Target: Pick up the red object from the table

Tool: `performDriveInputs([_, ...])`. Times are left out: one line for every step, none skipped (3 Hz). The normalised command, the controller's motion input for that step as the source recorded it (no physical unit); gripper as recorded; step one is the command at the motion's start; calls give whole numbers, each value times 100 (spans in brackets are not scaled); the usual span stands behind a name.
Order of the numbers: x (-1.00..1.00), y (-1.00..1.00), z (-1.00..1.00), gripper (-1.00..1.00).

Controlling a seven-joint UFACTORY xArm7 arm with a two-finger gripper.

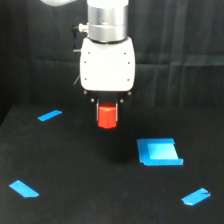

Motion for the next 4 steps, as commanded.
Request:
performDriveInputs([6,6,13,-92])
performDriveInputs([6,1,6,-100])
performDriveInputs([0,5,2,-100])
performDriveInputs([-10,6,10,-100])
